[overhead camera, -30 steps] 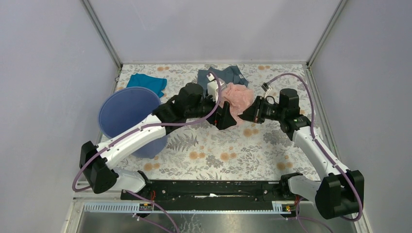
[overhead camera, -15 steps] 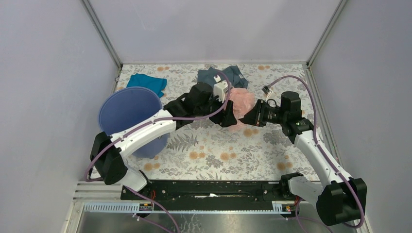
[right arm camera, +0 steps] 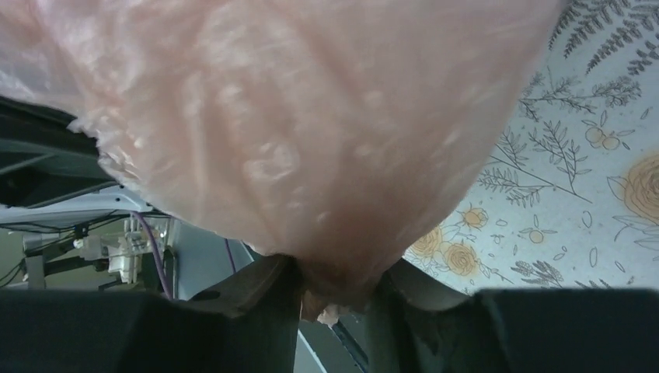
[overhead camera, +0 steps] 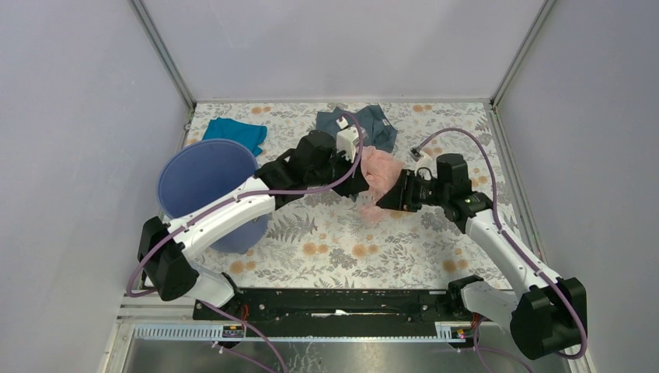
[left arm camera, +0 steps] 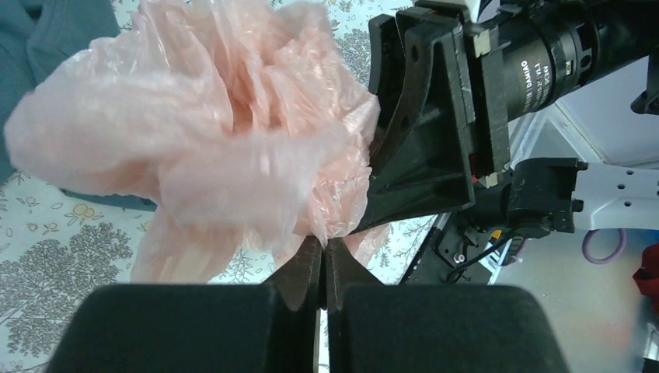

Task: Put the trash bags into the trash bin

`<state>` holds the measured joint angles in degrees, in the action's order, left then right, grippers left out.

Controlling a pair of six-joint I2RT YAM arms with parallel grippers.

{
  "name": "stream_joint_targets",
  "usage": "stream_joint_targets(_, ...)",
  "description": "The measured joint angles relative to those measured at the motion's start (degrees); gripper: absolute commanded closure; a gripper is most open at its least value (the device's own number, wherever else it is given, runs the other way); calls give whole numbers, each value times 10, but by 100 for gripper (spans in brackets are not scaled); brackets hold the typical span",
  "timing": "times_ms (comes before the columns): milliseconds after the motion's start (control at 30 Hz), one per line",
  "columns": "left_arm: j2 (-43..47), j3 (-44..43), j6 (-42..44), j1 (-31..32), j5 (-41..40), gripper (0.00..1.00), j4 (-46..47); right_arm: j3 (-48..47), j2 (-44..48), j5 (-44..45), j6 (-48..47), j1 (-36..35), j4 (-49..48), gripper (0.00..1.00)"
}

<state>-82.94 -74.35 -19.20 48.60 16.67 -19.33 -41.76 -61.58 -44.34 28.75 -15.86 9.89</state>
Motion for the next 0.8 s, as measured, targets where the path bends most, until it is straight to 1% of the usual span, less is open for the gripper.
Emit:
stream_joint_targets(67, 0, 0, 1, 0, -1, 100, 0, -1, -3, 31, -9, -11, 14, 36)
stream_joint_targets(133, 0, 0, 2, 0, -5, 100, -3, -3, -4, 94, -20, -23, 36, 27)
stream_joint_targets(167, 1, 0, 2, 0, -9, 100, -3, -4, -4, 130, -25, -27, 52, 24)
stream_joint_targets(267, 5, 0, -1, 0, -32, 100, -4, -4, -6, 230, -36, -33, 88, 22)
stream_joint_targets(333, 12, 0, -5, 0, -46, 100, -4, -4, -7, 273, -40, -33, 104, 20)
stream_joint_targets(433, 20, 0, -10, -2, -58, 100, -4, -4, 5, 282, -53, -35, 105, 11)
stream_joint_targets(467, 21, -1, -12, -2, -60, 100, -5, -3, 21, 282, -61, -40, 101, 10)
stream_joint_targets(633, 17, -9, -20, -5, -60, 100, -17, -8, 95, 271, -87, -75, 85, 8)
stream_joint_targets(700, 14, -9, -22, -6, -58, 100, -17, -18, 108, 262, -97, -78, 80, 5)
stream_joint_targets(800, 11, -9, -22, -7, -40, 100, -17, -27, 114, 253, -106, -78, 66, 4)
